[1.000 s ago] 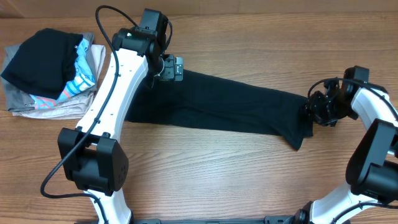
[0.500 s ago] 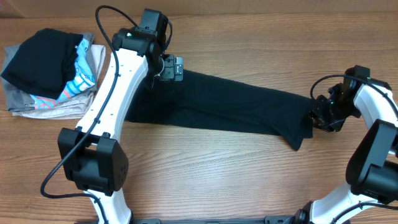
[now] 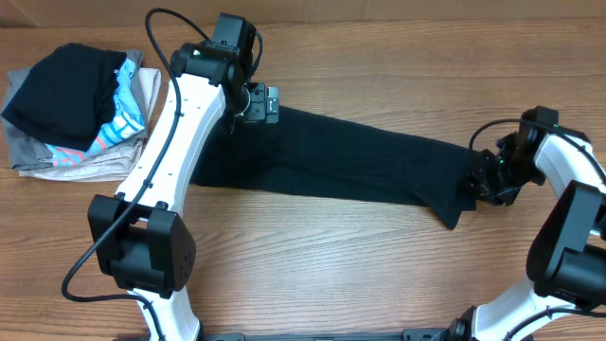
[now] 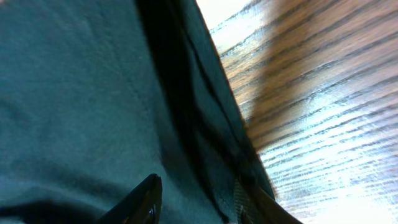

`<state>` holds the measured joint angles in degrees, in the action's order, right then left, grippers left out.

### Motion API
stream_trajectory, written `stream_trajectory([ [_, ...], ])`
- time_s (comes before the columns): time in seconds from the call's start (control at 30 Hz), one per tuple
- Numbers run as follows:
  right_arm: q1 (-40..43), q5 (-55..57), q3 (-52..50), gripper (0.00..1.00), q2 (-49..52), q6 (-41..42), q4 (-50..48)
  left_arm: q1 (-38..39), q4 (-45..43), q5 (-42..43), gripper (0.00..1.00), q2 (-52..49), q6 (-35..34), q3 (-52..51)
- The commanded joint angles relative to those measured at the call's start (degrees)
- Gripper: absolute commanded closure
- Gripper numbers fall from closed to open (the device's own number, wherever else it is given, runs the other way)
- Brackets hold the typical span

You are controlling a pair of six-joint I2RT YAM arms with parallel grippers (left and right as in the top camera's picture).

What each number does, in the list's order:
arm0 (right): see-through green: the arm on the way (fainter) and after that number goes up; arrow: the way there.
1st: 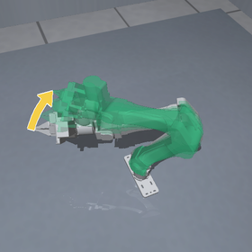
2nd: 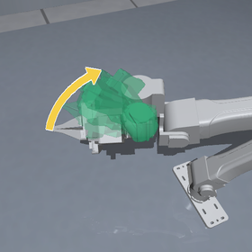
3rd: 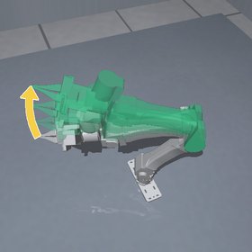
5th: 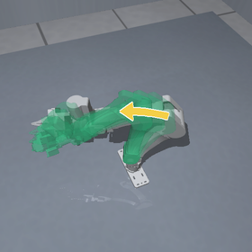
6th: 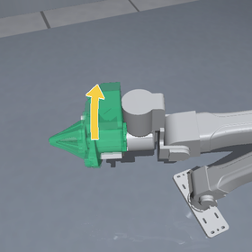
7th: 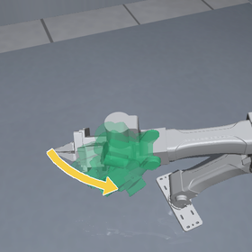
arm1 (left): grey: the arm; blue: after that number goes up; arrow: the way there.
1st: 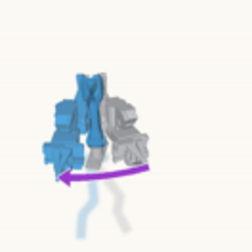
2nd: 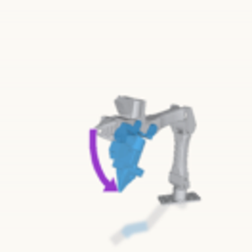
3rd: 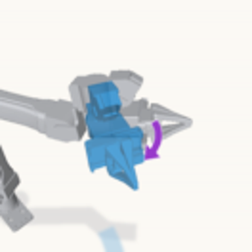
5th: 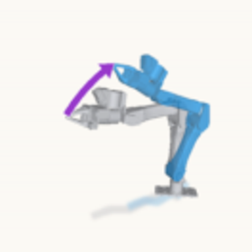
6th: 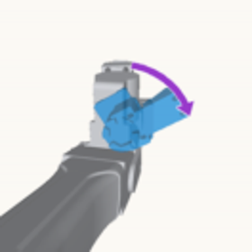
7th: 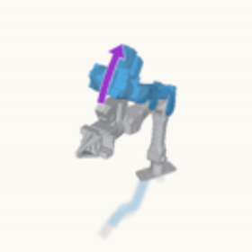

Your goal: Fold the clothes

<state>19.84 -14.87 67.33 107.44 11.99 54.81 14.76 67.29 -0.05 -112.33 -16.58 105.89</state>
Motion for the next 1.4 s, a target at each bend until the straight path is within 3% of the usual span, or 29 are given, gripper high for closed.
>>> stream_trajectory([
  [0.0,-0.3,-0.8,-1.7,0.58,0.0,0.5,-1.5,-0.2,-0.1,-0.5,0.00,-0.8,-0.2,-0.4],
  [0.37,-0.2,-1.0,-1.5,0.58,0.0,0.3,-1.2,-0.2,-0.1,-0.5,0.00,-0.7,-0.2,-0.4],
  [0.6,-0.2,-1.9,4.4,0.58,0.0,0.3,6.1,-0.2,-0.2,-0.5,0.00,-0.8,-0.2,-0.4],
  [1.17,-0.3,-2.0,-2.6,0.58,0.0,0.3,-1.0,-0.2,-0.2,-0.5,0.00,-0.8,-0.2,-0.4],
  [1.37,-0.3,-5.3,-0.3,0.61,0.0,0.3,0.1,-0.2,-0.1,-0.5,0.00,-0.8,-0.2,-0.4],
])
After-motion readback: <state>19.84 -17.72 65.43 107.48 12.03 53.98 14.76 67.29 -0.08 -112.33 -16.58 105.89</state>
